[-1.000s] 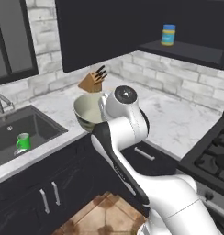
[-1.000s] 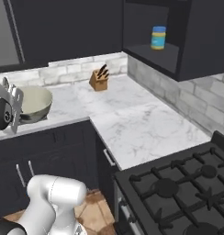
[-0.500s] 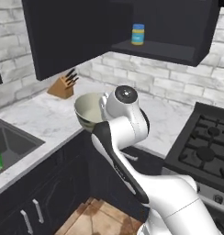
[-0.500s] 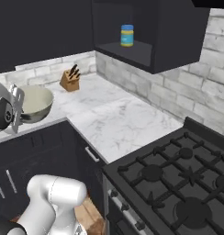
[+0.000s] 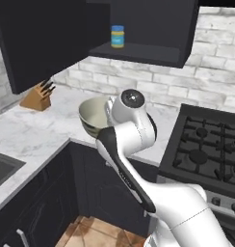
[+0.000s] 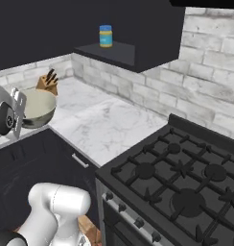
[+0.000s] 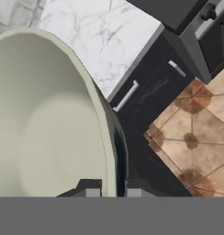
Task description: Pick the mug and place it in the sink. Pick the bowl and place it in the open cabinet and then close the cabinet.
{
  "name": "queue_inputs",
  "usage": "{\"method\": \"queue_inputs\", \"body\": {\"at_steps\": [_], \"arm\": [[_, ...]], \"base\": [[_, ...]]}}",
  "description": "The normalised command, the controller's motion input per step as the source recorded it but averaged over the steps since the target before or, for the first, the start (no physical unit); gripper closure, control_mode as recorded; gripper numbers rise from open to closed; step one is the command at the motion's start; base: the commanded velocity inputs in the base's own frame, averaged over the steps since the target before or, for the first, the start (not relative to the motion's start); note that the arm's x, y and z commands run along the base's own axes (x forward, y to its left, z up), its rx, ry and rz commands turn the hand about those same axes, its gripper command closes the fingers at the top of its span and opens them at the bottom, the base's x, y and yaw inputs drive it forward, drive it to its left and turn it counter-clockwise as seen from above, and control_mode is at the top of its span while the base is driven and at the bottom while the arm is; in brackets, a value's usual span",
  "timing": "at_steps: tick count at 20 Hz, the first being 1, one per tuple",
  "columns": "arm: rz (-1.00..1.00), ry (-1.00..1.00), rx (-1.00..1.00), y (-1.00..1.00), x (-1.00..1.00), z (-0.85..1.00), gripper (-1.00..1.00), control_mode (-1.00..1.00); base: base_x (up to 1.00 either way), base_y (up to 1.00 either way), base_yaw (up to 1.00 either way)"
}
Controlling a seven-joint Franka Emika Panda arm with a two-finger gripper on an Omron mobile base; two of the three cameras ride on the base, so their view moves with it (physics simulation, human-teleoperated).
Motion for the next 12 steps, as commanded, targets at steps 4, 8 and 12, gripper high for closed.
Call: {"method": "queue_inputs", "body": {"at_steps": [4,8,12], "arm": [[0.0,0.0,0.0,0.0,0.0,0.0,1.0,1.0],[0.0,0.0,0.0,0.0,0.0,0.0,1.0,1.0],[0.0,0.0,0.0,0.0,0.0,0.0,1.0,1.0]], "base": [[0.23,0.0,-0.19],[0.52,0.0,-0.12],[0.62,0.0,-0.09]]}}
